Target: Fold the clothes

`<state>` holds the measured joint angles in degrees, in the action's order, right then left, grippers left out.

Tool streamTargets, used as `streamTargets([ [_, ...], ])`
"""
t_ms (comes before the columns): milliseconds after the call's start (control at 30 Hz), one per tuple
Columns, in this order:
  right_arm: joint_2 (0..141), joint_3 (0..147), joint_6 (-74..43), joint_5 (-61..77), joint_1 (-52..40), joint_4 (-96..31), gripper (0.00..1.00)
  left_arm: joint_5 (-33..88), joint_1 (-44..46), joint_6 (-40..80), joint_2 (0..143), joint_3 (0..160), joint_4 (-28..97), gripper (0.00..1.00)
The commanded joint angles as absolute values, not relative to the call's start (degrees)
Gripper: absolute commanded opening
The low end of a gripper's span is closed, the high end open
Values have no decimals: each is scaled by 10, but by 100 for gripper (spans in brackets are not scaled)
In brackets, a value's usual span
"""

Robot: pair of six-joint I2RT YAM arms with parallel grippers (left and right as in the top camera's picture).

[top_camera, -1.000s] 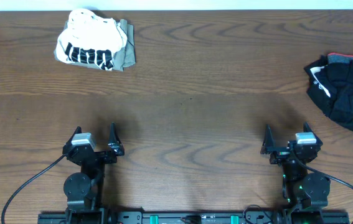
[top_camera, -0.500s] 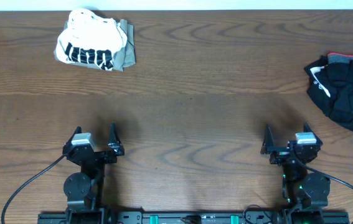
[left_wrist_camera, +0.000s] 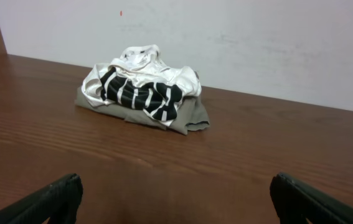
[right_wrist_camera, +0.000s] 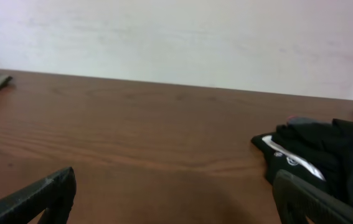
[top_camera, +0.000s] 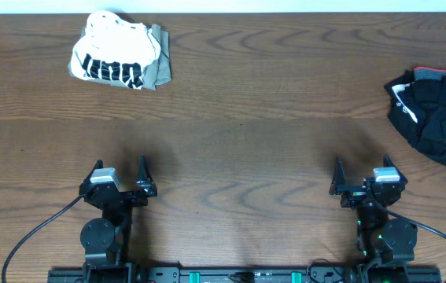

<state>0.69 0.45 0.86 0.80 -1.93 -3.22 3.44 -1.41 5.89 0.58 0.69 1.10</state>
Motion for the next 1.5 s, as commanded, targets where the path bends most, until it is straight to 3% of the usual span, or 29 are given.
streamTargets([
  [0, 4, 3, -71, 94, -15, -21, 99, 34, -16, 50, 2, 2, 38, 98],
  [167, 4, 3, -262, 288, -15, -8, 99, 34, -16, 50, 2, 2, 38, 98],
  [300, 4, 3, -356, 318, -15, -8, 99, 34, -16, 50, 2, 2, 38, 98],
  [533, 4, 12, -362, 338, -15, 140, 99, 34, -16, 50, 2, 2, 38, 98],
  [633, 12, 57, -359, 313, -15, 133, 99, 34, -16, 50, 2, 2, 38, 98],
  [800, 93, 193, -254, 264, -15, 25, 99, 34, -16, 50, 2, 2, 38, 98],
  [967, 272, 375, -139, 115, -14, -143, 99, 34, -16, 50, 2, 2, 38, 98],
  [1167, 527, 595, -138, -54, 16, -376, 99, 34, -16, 50, 2, 2, 38, 98],
  [1467, 844, 838, -102, -49, 162, -568, 99, 34, -16, 50, 2, 2, 38, 98],
])
